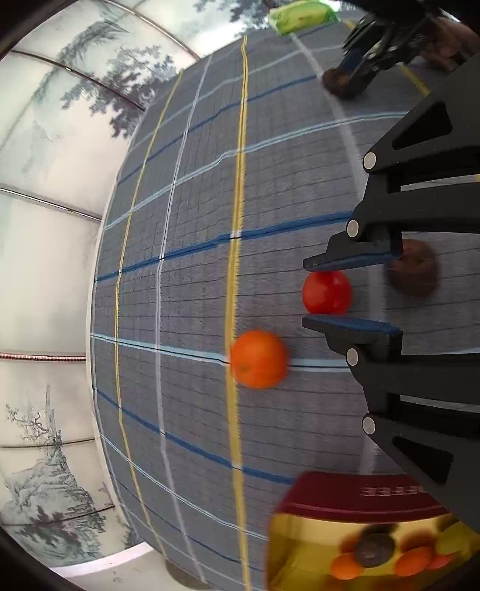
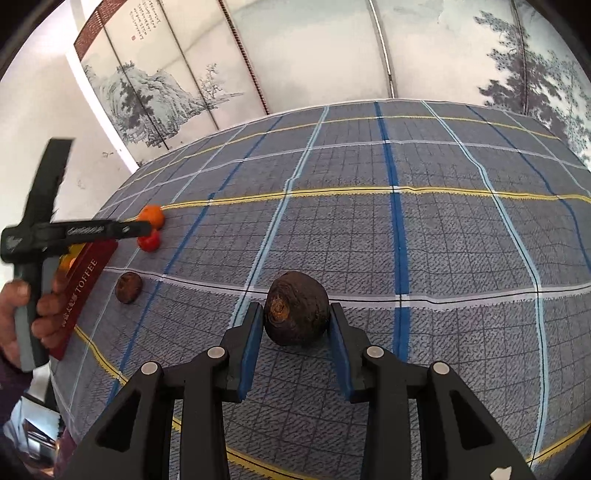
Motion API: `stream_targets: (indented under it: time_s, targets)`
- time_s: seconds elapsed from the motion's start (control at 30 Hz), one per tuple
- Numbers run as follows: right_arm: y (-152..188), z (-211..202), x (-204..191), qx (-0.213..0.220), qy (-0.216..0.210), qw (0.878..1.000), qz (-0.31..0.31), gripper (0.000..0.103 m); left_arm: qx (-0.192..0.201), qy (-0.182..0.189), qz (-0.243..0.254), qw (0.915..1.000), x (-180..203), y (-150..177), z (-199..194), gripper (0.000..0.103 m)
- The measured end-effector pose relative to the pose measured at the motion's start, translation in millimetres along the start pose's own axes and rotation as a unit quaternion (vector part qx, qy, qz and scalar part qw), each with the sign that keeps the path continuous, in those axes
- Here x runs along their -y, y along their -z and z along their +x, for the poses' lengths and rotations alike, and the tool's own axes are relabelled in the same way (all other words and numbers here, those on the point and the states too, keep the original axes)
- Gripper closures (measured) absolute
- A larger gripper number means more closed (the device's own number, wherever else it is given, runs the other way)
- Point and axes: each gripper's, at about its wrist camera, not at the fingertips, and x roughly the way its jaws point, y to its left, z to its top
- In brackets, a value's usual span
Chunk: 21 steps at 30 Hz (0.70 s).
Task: Organize fruits
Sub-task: 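Grasp the brown kiwi with the right gripper while the left gripper grasps a red tomato, then carry the red tomato into the gold tray and open the left gripper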
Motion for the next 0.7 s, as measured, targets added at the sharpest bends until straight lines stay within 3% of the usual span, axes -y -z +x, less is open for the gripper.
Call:
stream_targets:
  time_s: [0.3, 0.7]
  targets:
    - [0, 2, -7, -0.003, 0.02, 1.0, -0.015, 0.069, 0.042, -0.023, 0.056, 0.9973, -7, 48, -46, 0.079]
    - [1, 3, -8, -0.003, 0.03, 0.999, -0.021, 0.069, 0.039, -0.016, 0.073, 0.9964, -19, 74, -42, 0.078]
